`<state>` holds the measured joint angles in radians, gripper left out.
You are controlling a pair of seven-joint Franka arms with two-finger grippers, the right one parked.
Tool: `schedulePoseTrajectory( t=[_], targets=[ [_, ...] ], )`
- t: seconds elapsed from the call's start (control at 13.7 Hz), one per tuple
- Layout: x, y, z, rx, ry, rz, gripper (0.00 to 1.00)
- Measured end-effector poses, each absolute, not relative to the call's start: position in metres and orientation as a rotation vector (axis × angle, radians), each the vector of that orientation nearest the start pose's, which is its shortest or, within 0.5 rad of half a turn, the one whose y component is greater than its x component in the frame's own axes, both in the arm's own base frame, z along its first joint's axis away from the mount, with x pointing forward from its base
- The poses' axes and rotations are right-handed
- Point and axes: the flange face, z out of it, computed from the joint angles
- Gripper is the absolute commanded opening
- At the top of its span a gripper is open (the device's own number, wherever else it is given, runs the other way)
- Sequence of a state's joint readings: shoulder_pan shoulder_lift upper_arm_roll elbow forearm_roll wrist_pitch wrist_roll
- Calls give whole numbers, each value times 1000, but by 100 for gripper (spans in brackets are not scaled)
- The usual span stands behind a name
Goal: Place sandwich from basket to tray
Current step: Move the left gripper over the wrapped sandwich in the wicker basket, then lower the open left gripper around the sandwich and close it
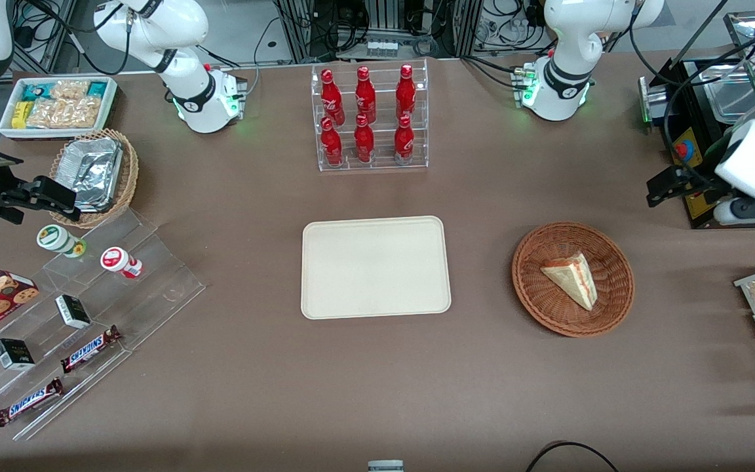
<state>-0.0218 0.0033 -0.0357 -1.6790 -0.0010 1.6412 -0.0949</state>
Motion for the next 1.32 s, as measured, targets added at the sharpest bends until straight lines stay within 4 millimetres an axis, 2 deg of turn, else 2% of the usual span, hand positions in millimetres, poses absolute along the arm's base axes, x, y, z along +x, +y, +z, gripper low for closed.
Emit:
schedulePoseTrajectory(
  t=[0.22, 0.59, 1.02, 1.32],
  targets=[
    [564, -37, 535, -3138, -117, 43, 100],
    [560, -74, 477, -3117, -435, -13, 100],
    [544, -72, 395, -3080, -772, -134, 100],
    [542, -71, 354, -3069, -829, -114, 100]
  ],
)
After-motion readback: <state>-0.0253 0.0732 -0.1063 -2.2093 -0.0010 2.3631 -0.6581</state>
